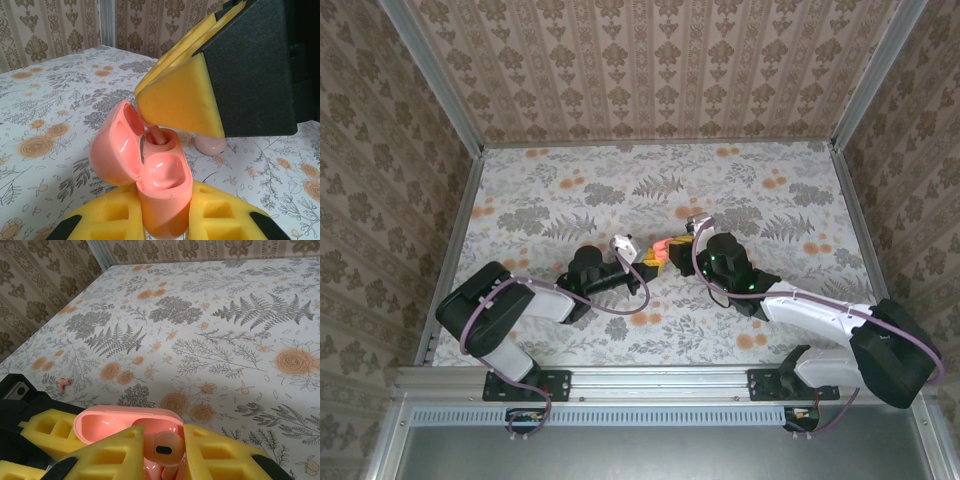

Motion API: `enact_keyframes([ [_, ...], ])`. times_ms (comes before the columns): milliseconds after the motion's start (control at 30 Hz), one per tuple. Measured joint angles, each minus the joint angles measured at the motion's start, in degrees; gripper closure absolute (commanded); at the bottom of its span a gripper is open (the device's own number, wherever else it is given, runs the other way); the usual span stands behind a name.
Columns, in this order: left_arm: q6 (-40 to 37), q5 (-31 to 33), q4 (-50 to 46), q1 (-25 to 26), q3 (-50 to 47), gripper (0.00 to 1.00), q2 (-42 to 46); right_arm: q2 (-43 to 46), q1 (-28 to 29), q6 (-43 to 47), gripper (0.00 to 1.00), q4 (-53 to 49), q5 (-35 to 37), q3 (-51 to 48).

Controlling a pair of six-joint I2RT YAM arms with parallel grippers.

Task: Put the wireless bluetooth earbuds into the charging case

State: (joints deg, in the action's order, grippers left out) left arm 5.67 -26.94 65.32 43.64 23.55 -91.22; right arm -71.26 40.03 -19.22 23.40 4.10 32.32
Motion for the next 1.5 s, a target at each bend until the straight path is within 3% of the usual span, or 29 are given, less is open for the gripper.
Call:
enact_keyframes([
  [1133, 0.0, 1.3, -2.3, 0.2, -0.1, 0.88, 2.8, 0.8, 0.2, -3.3, 0.68, -2.4, -2.8, 0.5],
  [1500, 0.0, 1.3, -1.9, 0.2, -0.1, 0.88, 2.9, 0.8, 0.2, -4.1, 0.55, -2.6, -2.9, 0.6],
])
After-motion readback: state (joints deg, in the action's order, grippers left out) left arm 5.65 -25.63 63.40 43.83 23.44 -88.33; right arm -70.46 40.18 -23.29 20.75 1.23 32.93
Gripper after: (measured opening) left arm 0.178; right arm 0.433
